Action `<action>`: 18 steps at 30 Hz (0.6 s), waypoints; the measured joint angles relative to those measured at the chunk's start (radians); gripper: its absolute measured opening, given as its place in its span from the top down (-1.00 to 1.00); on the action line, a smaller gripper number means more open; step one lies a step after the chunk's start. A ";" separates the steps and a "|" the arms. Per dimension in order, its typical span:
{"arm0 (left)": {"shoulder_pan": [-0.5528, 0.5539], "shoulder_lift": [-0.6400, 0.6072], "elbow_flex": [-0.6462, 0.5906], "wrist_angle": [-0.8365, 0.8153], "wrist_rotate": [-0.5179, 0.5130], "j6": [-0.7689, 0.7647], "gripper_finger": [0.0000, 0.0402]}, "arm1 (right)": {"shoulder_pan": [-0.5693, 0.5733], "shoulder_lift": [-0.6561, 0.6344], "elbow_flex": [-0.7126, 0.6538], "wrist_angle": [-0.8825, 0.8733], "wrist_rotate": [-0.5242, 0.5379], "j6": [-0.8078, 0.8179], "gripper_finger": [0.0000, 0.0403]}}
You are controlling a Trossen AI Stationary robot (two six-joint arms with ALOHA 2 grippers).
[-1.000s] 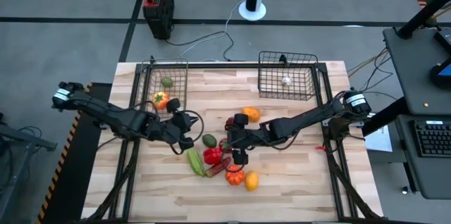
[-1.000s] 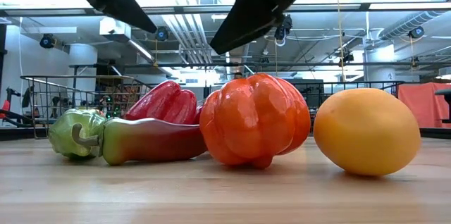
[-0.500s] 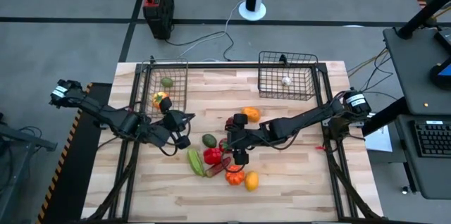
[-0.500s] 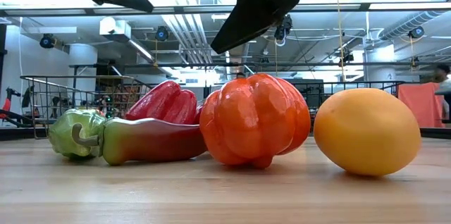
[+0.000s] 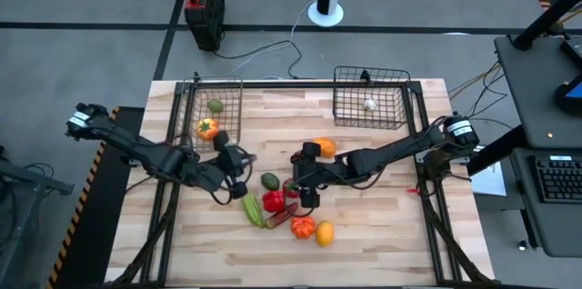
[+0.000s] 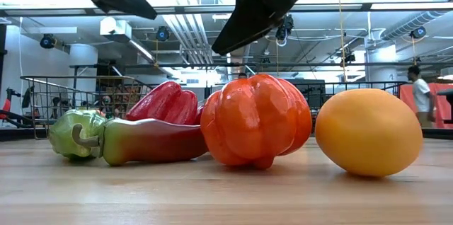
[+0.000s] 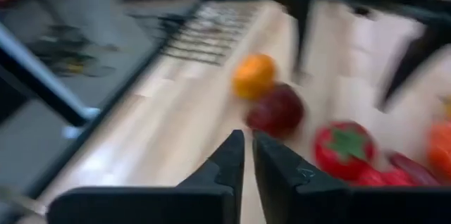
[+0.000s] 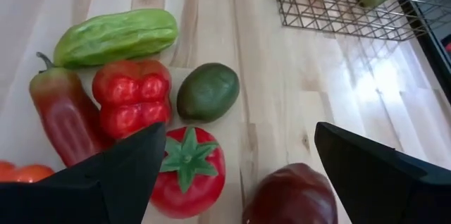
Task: Sort produce into baskets
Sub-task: Put the potato into the black wire basket
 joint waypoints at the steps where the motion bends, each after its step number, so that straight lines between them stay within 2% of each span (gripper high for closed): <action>1: 0.001 0.008 0.000 0.000 0.033 0.000 0.85 | 0.000 -0.002 0.000 -0.001 0.000 -0.008 -0.77; 8: 0.005 0.109 0.000 0.033 0.111 0.074 0.44 | 0.000 -0.038 0.000 -0.110 0.000 0.008 -0.77; 11: 0.019 0.163 0.002 0.060 0.190 0.134 0.29 | 0.000 -0.064 -0.005 -0.161 0.000 0.029 -0.77; 14: 0.051 0.209 0.024 0.043 0.272 0.195 0.20 | 0.000 -0.096 -0.015 -0.207 0.000 0.046 -0.77; 18: 0.108 0.227 0.099 -0.052 0.324 0.289 0.14 | 0.000 -0.149 -0.026 -0.265 0.000 0.075 -0.77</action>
